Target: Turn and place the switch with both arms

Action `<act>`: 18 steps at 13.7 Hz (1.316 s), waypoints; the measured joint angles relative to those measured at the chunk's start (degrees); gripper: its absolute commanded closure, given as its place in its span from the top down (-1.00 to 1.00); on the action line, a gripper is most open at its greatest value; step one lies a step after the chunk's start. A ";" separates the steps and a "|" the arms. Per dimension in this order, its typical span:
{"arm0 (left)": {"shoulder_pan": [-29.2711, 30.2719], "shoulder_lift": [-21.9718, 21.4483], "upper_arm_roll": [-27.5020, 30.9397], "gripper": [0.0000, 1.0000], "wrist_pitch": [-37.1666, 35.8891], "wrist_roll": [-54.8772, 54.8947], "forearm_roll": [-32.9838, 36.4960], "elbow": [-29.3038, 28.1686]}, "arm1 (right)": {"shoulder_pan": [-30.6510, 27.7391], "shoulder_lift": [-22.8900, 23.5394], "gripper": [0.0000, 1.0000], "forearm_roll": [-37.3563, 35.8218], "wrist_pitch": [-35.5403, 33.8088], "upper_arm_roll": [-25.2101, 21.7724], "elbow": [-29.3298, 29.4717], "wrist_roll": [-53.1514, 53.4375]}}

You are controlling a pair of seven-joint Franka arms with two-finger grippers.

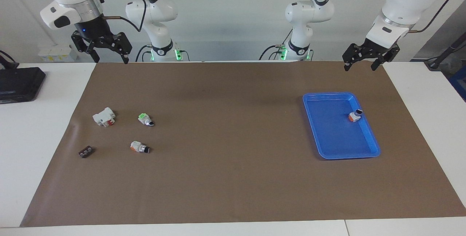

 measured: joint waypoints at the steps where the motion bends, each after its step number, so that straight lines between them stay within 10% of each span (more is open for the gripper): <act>1: 0.00 0.00 0.00 1.00 0.00 0.00 0.00 0.00 | -0.06 -0.01 1.00 0.00 0.36 -0.05 -0.30 0.01; 18: 0.00 0.00 0.00 1.00 0.00 -0.01 0.00 0.00 | -6.55 -1.92 1.00 0.07 14.46 -0.77 -15.18 13.27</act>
